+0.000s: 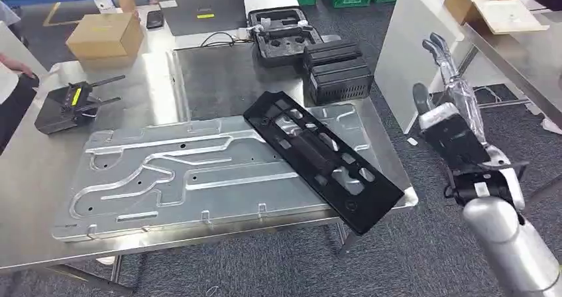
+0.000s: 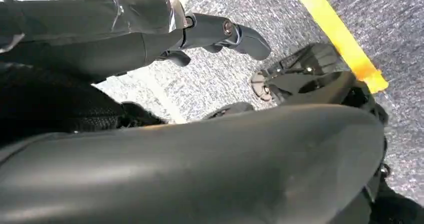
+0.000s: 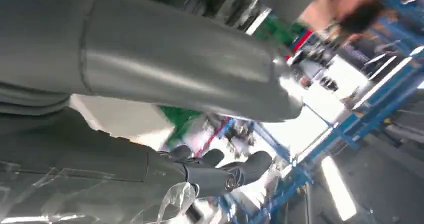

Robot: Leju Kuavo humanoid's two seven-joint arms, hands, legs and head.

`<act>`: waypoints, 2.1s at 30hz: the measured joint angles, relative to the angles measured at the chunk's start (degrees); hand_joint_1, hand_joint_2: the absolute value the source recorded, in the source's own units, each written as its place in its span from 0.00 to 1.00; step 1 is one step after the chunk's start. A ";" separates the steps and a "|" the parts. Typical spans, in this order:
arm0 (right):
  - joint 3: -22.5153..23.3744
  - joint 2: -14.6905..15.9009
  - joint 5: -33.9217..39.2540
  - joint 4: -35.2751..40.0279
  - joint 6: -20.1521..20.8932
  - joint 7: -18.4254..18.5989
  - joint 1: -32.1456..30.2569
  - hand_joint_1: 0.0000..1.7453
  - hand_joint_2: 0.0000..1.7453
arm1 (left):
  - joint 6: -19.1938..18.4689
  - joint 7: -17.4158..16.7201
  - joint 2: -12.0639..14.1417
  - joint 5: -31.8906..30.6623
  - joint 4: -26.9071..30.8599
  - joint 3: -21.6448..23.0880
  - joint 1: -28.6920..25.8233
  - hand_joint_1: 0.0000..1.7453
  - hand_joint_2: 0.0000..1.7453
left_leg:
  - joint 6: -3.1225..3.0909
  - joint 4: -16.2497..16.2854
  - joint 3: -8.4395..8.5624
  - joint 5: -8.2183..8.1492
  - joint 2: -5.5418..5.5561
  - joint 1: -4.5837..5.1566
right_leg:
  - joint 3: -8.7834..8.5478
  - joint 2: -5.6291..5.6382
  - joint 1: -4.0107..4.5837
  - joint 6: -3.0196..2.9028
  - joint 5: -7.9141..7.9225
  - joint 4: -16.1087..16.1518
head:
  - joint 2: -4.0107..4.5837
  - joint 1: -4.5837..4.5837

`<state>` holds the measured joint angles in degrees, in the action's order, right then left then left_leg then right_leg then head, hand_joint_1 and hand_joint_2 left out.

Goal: Take the parts from the cabinet and place them on the table.

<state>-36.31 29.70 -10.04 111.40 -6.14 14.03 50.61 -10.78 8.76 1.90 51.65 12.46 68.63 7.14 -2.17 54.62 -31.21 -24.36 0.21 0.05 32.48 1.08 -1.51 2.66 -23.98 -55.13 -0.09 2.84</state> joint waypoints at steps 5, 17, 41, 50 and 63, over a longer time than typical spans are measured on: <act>6.04 2.34 6.29 7.44 -1.05 -2.15 -9.73 0.00 0.00 | 0.00 -0.13 -0.02 0.50 -0.13 -0.81 -0.55 0.00 0.00 | -1.46 -0.43 0.33 0.81 -0.05 -0.19 | -0.40 -0.11 -0.35 1.75 -0.50 0.09 | 0.00 0.00; 19.92 2.97 10.70 18.30 -3.56 -9.01 -35.02 0.00 0.00 | 0.00 -0.74 -0.96 0.66 -0.13 -2.21 -0.69 0.00 0.00 | -1.61 -0.14 -0.67 1.90 -0.10 1.14 | -2.91 -0.75 1.45 -0.60 -1.70 0.74 | 0.00 0.00; 22.74 0.83 7.49 18.80 -3.58 -8.64 -42.29 0.00 0.00 | -0.02 -0.87 -0.81 0.83 -0.15 -2.52 -0.63 0.00 0.00 | -2.41 -1.38 0.63 1.02 -0.23 0.27 | 7.93 -1.11 -0.16 2.32 -8.32 -18.48 | 0.00 -0.04; 21.92 0.77 11.97 17.86 -4.72 -6.75 -45.71 0.00 0.00 | -0.02 -1.36 -0.79 1.38 -0.15 -2.91 -0.46 0.00 0.00 | 0.17 -0.84 -1.57 4.01 0.03 0.66 | -5.81 -1.16 0.25 -0.42 -2.90 2.13 | 0.00 0.07; 16.69 2.51 22.28 12.73 -7.38 -5.03 -49.86 0.00 0.00 | -0.59 -2.12 -0.46 1.31 -0.15 -3.50 -0.73 0.00 0.00 | 0.30 -2.03 5.99 -2.75 0.29 0.05 | 1.14 -1.71 0.53 -0.07 3.59 1.82 | 0.00 0.02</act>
<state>-19.62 32.21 12.23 124.13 -13.53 9.01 0.75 -11.36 6.64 1.44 52.96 12.31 65.13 6.41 -1.86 52.59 -25.22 -27.11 0.50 0.10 33.62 -0.63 -0.98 2.59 -20.39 -53.31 -0.09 2.86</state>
